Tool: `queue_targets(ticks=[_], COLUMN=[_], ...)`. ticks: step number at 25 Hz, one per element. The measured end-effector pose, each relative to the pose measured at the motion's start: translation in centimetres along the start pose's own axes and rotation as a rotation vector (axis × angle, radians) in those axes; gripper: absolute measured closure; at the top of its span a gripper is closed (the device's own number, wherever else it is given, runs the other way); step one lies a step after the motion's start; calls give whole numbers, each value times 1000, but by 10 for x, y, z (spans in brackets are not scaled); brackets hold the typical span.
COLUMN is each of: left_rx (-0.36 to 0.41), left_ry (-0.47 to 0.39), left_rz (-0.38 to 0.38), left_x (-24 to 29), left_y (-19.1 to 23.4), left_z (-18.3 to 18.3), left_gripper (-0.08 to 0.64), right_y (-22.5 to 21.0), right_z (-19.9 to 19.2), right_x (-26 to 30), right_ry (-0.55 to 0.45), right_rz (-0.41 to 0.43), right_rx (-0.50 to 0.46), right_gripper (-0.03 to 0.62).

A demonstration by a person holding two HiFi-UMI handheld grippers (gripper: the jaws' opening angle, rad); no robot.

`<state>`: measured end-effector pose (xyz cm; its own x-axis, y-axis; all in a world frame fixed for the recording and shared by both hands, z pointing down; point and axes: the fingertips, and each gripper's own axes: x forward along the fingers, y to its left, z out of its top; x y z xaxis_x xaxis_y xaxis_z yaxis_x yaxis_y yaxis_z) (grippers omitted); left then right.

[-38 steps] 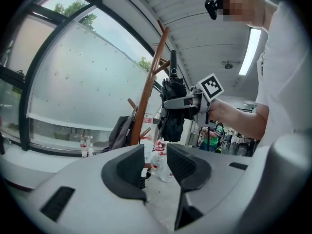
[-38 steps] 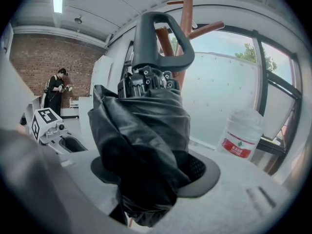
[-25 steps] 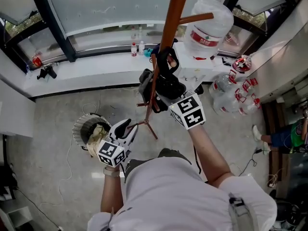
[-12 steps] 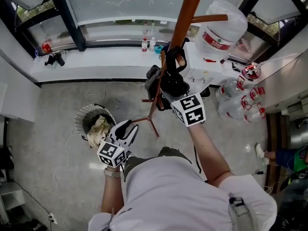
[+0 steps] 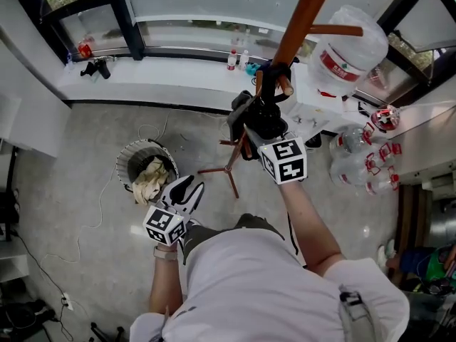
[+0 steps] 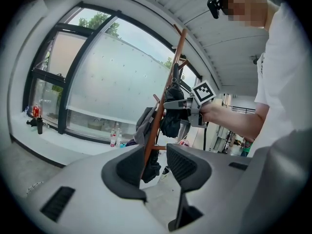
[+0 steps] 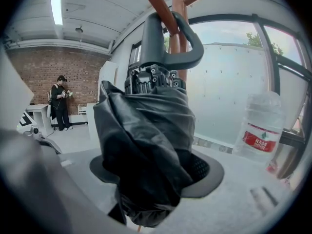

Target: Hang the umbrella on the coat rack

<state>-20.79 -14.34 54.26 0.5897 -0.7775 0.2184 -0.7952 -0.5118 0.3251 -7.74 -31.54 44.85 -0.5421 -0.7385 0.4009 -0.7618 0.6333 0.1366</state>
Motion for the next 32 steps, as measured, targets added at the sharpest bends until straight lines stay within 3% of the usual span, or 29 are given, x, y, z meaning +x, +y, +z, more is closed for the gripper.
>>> queue_targets(ticks=[17, 23, 32], left_rx=[-41, -39, -28], left_ry=[-1, 6, 16], left_rz=[114, 105, 61], left_x=[-24, -27, -18], left_y=[-8, -14, -23], left_z=[-17, -20, -19], left_gripper=[434, 434, 434], right_y=[10, 17, 24], right_z=[5, 9, 4], right_x=[7, -2, -17], right_ry=[-76, -115, -123], right_rz=[-29, -26, 20], right_rx=[-34, -51, -39], right_gripper=[244, 193, 189])
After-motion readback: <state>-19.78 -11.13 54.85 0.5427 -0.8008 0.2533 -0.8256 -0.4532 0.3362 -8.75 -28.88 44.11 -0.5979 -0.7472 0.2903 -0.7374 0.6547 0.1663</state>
